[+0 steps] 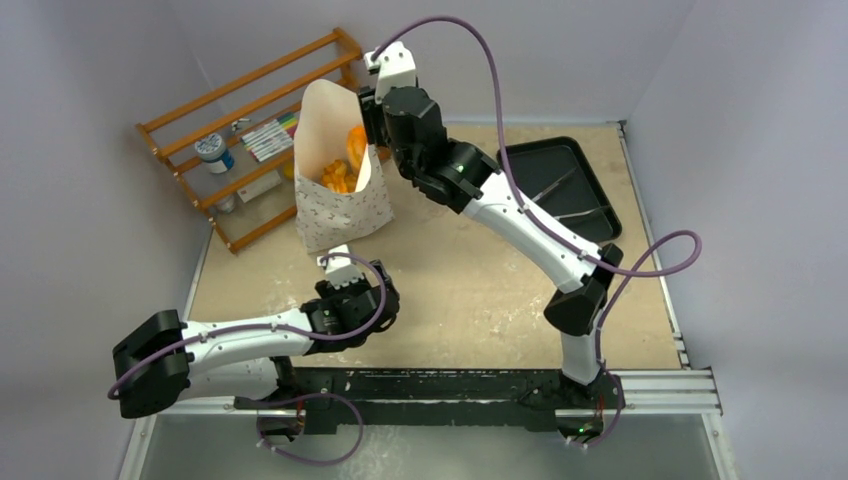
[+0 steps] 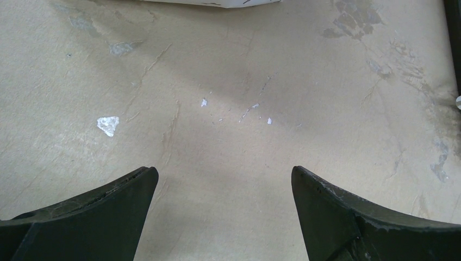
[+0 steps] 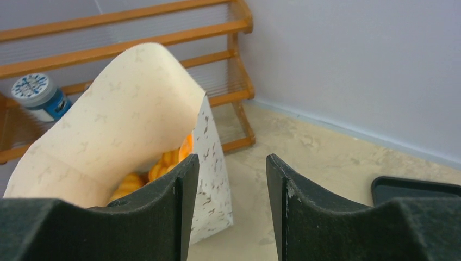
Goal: Take the fake bread out of the paper bag
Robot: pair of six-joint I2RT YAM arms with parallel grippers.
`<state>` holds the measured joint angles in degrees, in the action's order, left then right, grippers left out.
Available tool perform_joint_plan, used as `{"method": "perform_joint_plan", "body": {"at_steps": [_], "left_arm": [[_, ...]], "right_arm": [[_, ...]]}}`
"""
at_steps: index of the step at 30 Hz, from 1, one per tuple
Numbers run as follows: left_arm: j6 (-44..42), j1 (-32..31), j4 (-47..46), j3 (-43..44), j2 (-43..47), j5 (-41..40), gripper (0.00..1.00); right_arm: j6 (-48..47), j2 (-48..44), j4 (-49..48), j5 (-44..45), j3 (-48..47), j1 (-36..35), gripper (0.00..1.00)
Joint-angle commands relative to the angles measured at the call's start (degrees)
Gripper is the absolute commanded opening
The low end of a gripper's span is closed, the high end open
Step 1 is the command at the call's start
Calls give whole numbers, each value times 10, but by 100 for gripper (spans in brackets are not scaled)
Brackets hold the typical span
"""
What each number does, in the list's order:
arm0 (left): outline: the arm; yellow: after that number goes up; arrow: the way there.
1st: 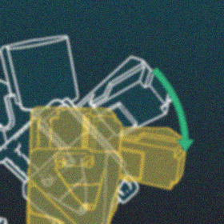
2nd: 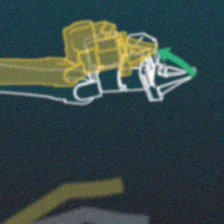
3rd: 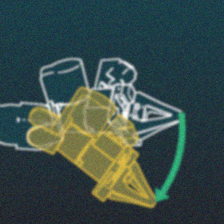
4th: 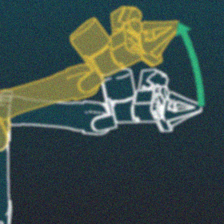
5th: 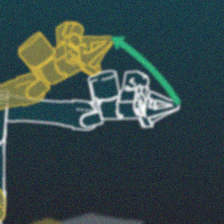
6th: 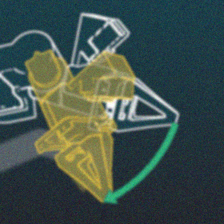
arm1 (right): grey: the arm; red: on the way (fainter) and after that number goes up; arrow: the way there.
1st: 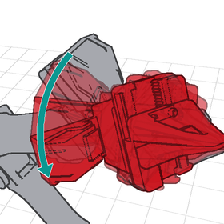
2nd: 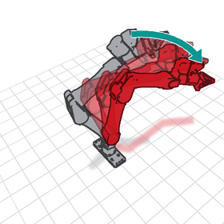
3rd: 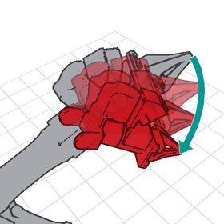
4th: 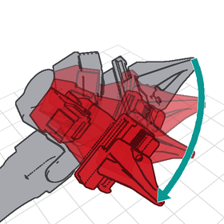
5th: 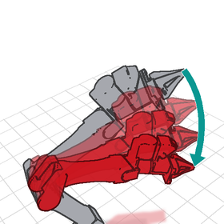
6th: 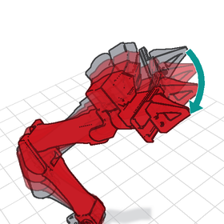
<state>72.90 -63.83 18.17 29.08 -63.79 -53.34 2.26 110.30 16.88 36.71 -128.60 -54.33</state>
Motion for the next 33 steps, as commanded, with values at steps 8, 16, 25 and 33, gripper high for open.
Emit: {"method": "perform_joint_plan", "body": {"at_steps": [8,16,25,33], "left_arm": [[10,-4,-20,4,-2,-15,96],[8,-4,-19,2,5,-18,96],[16,-6,41,19,63,-33,96],[36,-9,141,79,135,-29,96]], "right_arm": [[79,-12,26,-51,34,-25,51],[96,-7,42,-54,44,-34,51],[106,16,68,-69,50,-29,15],[122,-10,49,-82,107,-22,0]]}}
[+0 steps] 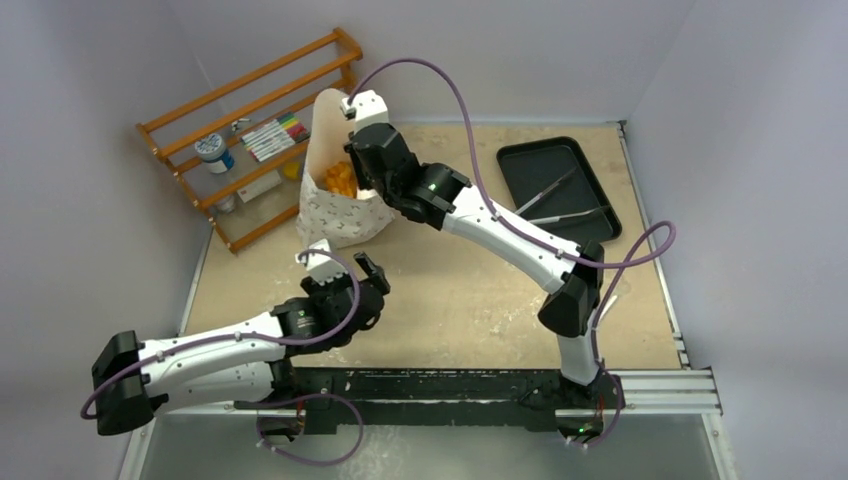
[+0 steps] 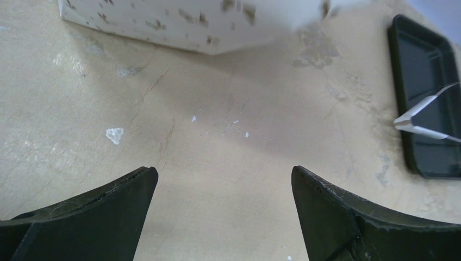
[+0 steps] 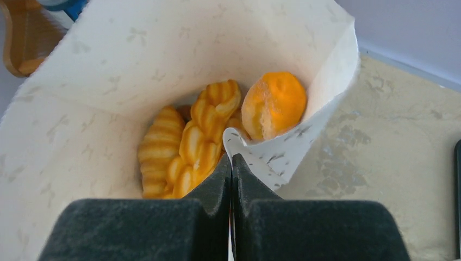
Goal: Take the fake bread out of the paper bag
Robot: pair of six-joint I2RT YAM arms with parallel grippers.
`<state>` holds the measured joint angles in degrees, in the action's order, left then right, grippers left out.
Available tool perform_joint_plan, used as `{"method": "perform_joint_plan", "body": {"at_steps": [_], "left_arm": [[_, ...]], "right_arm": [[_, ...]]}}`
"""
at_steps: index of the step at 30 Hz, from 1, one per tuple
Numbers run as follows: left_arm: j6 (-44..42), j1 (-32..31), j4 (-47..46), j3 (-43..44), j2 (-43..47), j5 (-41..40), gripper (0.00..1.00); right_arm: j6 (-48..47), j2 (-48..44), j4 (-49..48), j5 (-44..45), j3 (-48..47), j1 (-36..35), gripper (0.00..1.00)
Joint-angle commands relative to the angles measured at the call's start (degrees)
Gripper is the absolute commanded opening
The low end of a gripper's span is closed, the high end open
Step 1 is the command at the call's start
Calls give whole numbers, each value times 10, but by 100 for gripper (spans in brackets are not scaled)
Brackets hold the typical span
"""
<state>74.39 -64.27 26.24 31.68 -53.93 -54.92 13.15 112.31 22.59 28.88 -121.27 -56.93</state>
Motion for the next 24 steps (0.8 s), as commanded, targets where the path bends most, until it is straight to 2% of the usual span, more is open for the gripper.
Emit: {"method": "perform_joint_plan", "body": {"at_steps": [1,8,13,18,24], "left_arm": [[24,-4,78,66,47,-10,96],[-2,-5,174,199,115,-34,96],[-35,-5,230,302,122,-75,96],[-110,-5,211,399,99,-145,97],[-259,-4,137,490,16,-211,100]], "right_arm": [[14,-38,-11,-2,43,4,0],[10,-76,-37,2,87,3,0],[17,-100,-66,4,117,3,0],[22,-131,-89,-14,138,1,0],[23,-159,-117,-15,186,-10,0]]}}
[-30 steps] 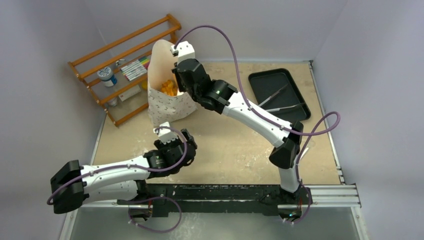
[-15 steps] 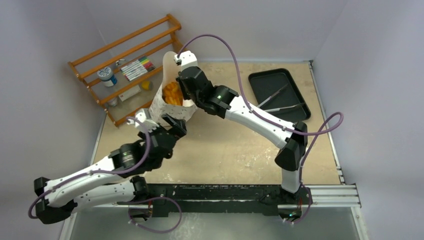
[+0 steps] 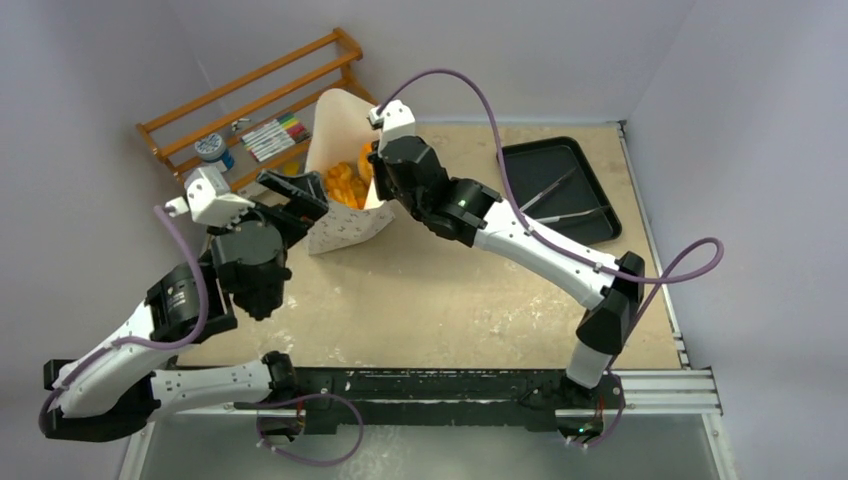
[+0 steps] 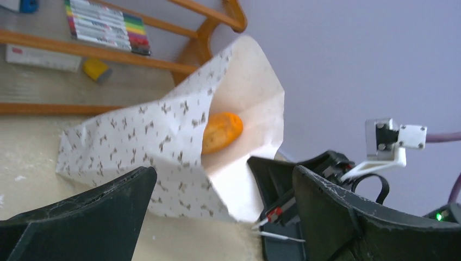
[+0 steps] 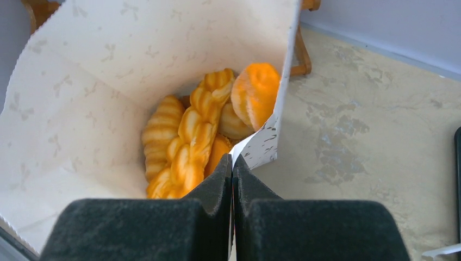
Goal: Take the fake bread out of the paper bag
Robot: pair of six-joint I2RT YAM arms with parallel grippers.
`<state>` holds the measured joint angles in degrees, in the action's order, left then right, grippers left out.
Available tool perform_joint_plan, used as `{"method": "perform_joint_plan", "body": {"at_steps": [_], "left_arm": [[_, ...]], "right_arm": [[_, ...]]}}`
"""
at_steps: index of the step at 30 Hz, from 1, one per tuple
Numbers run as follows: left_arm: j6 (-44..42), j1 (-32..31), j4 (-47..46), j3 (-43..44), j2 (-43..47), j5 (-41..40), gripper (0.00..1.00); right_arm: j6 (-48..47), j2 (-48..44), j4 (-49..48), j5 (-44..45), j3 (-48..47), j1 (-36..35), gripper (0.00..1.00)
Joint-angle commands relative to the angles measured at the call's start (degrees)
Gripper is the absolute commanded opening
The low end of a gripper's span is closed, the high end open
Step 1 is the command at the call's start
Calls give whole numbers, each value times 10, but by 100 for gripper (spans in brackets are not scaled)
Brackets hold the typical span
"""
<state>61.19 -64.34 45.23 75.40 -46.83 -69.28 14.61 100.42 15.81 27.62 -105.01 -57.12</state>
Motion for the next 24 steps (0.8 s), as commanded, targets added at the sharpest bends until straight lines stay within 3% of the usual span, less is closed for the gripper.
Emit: {"method": "perform_joint_plan", "body": {"at_steps": [1,5,8,13,16,20,24], "left_arm": [[-148,-3,-64,67,-68,-76,100],[-244,-3,-94,128,-121,-98,100],[-319,19,-96,188,-176,-54,100],[-357,175,17,330,-315,114,100],[-383,244,-5,344,-338,166,99],[-389,351,64,425,-406,290,97],[-382,408,61,407,-405,357,97]], "right_arm": [[8,-45,-54,-3,32,-9,0],[7,-60,-68,-5,57,-13,0],[6,-72,-78,-4,74,-14,0],[10,-96,-93,6,106,-14,0],[12,-105,-97,4,118,-13,0],[12,-109,-95,1,123,-13,0],[12,-119,-96,-21,139,-13,0]]}}
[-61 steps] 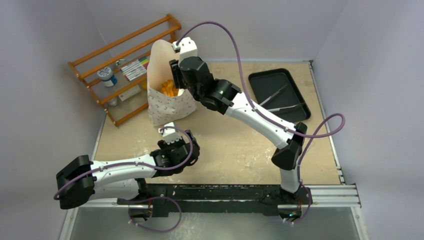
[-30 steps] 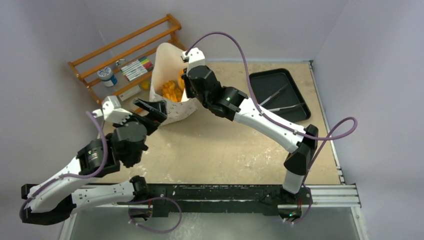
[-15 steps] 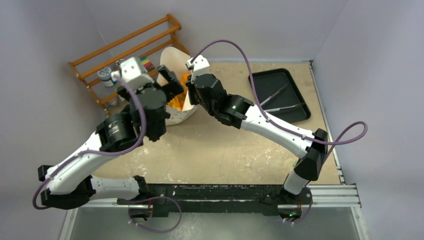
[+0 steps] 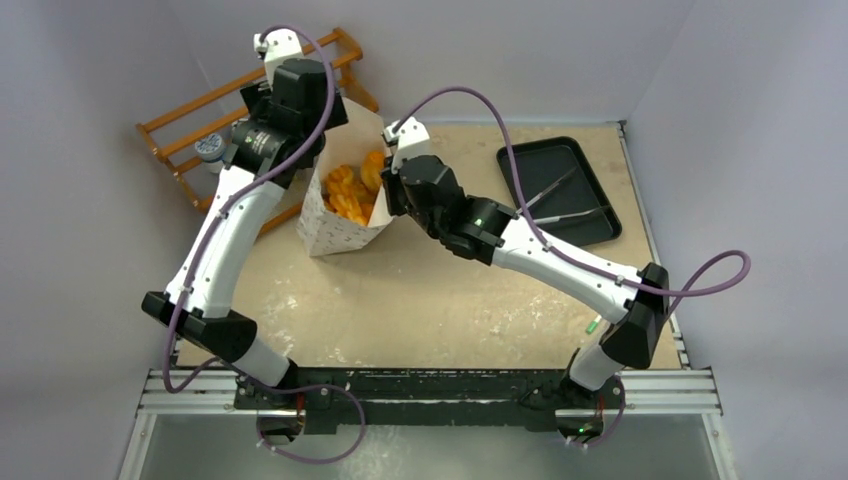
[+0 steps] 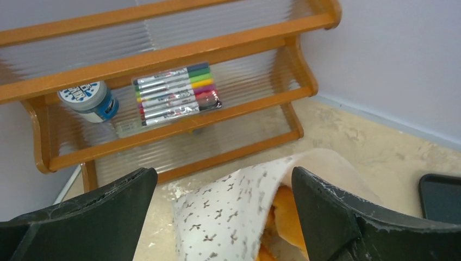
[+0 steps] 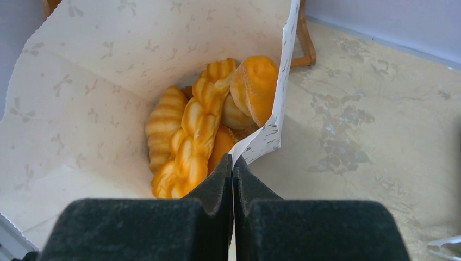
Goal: Take the fake bread out of the paper bag
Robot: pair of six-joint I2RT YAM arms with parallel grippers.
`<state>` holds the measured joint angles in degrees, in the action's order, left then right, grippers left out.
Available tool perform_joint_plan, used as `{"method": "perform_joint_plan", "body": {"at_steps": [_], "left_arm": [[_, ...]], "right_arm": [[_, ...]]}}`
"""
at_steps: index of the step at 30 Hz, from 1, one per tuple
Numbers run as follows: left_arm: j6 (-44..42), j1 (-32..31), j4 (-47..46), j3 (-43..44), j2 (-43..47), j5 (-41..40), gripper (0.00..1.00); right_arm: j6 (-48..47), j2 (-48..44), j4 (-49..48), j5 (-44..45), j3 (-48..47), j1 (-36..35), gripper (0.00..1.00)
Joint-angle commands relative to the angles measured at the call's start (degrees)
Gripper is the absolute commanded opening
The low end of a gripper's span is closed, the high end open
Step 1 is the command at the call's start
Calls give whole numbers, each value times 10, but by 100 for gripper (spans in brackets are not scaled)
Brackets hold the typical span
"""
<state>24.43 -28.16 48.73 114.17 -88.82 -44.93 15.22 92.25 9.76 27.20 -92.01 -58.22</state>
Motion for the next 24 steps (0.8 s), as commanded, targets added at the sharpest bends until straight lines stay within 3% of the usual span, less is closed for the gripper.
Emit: {"method": "perform_joint_plan", "body": {"at_steps": [1,5,13,24], "left_arm": [[-11,60,26,17,15,139,97],[4,93,19,-7,30,236,93],[19,98,3,-42,58,359,87],[6,99,9,-73,87,368,84]], "right_arm": [[9,-39,-34,-19,13,-3,0],[18,-44,-35,-17,28,0,0],[19,-51,-44,-25,42,6,0],[18,-51,-44,-26,40,8,0]]}}
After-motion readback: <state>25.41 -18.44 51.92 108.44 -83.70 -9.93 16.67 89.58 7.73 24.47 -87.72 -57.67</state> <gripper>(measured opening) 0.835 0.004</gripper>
